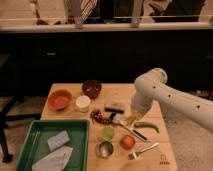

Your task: Place banana in plastic cup

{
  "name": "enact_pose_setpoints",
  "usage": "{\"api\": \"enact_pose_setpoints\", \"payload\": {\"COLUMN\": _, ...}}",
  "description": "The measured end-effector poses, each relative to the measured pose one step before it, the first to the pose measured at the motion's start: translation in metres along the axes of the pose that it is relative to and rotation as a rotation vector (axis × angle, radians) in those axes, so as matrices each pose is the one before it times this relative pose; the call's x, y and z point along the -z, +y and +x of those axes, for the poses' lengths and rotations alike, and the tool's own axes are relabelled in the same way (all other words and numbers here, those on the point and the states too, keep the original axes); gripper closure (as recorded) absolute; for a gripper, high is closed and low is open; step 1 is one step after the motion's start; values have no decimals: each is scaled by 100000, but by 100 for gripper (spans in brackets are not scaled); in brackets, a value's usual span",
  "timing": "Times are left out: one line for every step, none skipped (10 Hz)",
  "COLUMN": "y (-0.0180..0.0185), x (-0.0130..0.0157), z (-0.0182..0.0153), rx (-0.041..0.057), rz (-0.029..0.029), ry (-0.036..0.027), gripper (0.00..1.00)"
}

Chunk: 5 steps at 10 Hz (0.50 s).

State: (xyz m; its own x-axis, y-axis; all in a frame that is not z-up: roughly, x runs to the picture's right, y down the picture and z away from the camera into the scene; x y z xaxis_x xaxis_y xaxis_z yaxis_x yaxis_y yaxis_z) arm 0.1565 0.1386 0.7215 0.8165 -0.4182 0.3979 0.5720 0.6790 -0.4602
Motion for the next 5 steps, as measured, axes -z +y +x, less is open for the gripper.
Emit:
{"api": "enact_pose_setpoints", "payload": {"y": 711, "x": 836, "z": -1341, "rx": -992, "rz": -64, "ry": -348, "gripper": 100}}
{"api": "enact_pose_setpoints", "payload": {"y": 85, "x": 615, "z": -1051, "rx": -834, "rz": 121, "ry": 133, "gripper": 100}}
{"api": "enact_pose_setpoints", "payload": {"y": -82, "x": 564, "z": -1002, "rx": -856, "rz": -118, "ry": 518, "gripper": 100}}
{"api": "enact_pose_setpoints", "payload": {"y": 74, "x": 265, "z": -416, "rx": -784, "rz": -151, "ry": 282, "gripper": 100}}
{"api": "enact_pose_setpoints", "payload": {"y": 39, "x": -4, "z": 41, "rx": 7, "rz": -93, "ry": 131, "gripper": 100}}
